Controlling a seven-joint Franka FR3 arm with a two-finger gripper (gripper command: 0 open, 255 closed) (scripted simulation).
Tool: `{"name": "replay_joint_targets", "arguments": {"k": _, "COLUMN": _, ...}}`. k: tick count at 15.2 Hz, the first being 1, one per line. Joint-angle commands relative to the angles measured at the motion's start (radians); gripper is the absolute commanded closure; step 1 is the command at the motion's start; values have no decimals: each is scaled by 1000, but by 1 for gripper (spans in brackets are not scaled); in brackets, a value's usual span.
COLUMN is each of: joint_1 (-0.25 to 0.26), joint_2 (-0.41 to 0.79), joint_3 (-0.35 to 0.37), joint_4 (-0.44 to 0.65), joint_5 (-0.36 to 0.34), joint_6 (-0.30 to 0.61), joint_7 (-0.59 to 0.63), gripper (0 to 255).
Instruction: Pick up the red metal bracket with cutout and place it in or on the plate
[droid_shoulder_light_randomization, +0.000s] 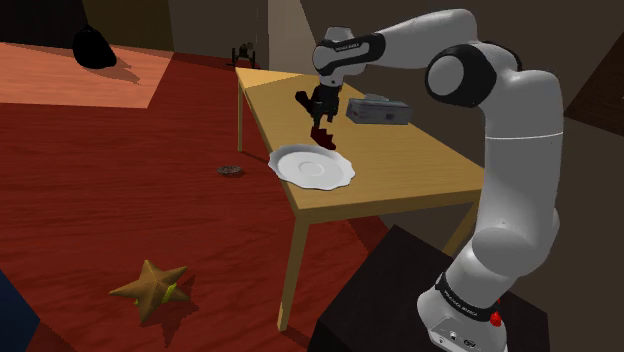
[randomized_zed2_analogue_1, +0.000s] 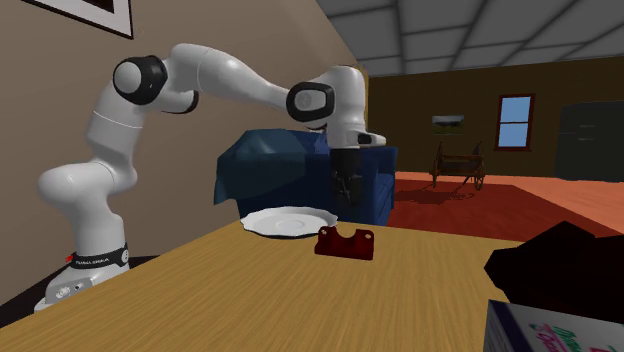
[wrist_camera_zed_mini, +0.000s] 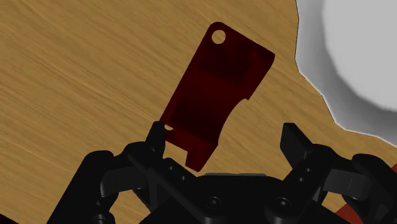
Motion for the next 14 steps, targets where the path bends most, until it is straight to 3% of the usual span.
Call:
{"name": "replay_joint_targets", "arguments": {"k": 1, "joint_1": -19, "joint_2": 97, "joint_3": 1, "joint_4": 126, "joint_5": 13, "joint_6": -28, "joint_7": -14, "gripper": 0}}
{"name": "replay_joint_targets", "arguments": {"k": 4, "joint_1": -46, "joint_2": 222, "joint_3": 5, "joint_4": 305, "joint_5": 27, "joint_6": -80, "joint_7": -26, "gripper": 0}}
{"name": "replay_joint_targets", "arguments": {"k": 14, "joint_1": -46, "joint_2": 241, "joint_3": 7, "joint_4": 235, "joint_5": 29, "joint_6": 10, "joint_7": -28, "gripper": 0}}
